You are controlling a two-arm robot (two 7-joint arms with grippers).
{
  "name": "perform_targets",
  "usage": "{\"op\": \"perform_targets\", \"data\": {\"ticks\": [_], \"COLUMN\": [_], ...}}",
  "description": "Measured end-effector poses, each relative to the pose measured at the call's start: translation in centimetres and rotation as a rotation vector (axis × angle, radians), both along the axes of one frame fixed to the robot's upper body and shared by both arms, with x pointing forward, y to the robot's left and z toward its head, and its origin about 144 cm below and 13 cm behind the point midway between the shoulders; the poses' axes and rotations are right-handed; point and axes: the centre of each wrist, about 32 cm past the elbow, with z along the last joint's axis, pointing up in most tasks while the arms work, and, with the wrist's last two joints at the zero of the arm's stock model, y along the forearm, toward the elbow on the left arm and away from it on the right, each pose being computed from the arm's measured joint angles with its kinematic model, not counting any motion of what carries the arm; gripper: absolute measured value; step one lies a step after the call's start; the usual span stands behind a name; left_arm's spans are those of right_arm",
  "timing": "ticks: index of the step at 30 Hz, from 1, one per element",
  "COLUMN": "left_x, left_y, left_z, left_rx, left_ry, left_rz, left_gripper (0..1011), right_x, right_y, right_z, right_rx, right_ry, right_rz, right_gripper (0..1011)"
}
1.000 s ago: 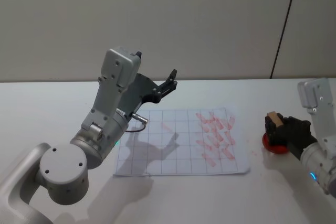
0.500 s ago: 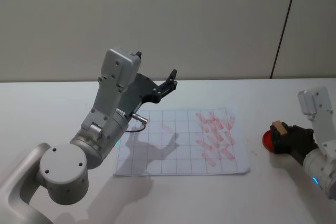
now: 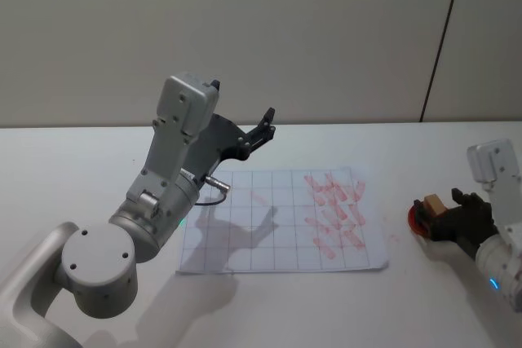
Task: Use the one hand to pick up the stamp and affix it onto the A4 paper.
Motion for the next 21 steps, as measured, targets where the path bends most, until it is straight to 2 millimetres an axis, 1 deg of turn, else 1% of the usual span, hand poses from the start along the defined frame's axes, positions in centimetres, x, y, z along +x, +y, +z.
{"op": "perform_targets", "data": {"ticks": [1, 2, 3, 4, 5, 9, 10, 12, 21], "left_x": [0.0, 0.0, 0.0, 0.0, 0.0, 0.0, 0.0, 0.0, 0.0], "left_y": [0.0, 0.0, 0.0, 0.0, 0.0, 0.0, 0.0, 0.0, 0.0], "left_z": [0.0, 0.0, 0.0, 0.0, 0.0, 0.0, 0.0, 0.0, 0.0], "left_rx": [0.000, 0.000, 0.000, 0.000, 0.000, 0.000, 0.000, 0.000, 0.000], "left_ry": [0.000, 0.000, 0.000, 0.000, 0.000, 0.000, 0.000, 0.000, 0.000], "left_rz": [0.000, 0.000, 0.000, 0.000, 0.000, 0.000, 0.000, 0.000, 0.000], "left_gripper": [1001, 1001, 1001, 1001, 1001, 1001, 1001, 1001, 1001], "right_x": [0.0, -0.1, -0.1, -0.1, -0.1, -0.3, -0.5, -0.6, -1.6], "right_y": [0.0, -0.1, -0.1, -0.1, -0.1, -0.2, -0.3, -0.3, -0.8], "right_z": [0.0, 0.0, 0.0, 0.0, 0.0, 0.2, 0.3, 0.4, 1.2], "right_rx": [0.000, 0.000, 0.000, 0.000, 0.000, 0.002, 0.002, 0.003, 0.006], "right_ry": [-0.005, -0.014, -0.019, -0.025, -0.033, -0.081, -0.098, -0.119, -0.245], "right_rz": [-0.001, -0.002, -0.002, -0.003, -0.004, -0.006, -0.007, -0.007, -0.013], "right_gripper": [668, 728, 738, 782, 782, 926, 939, 999, 1001]}}
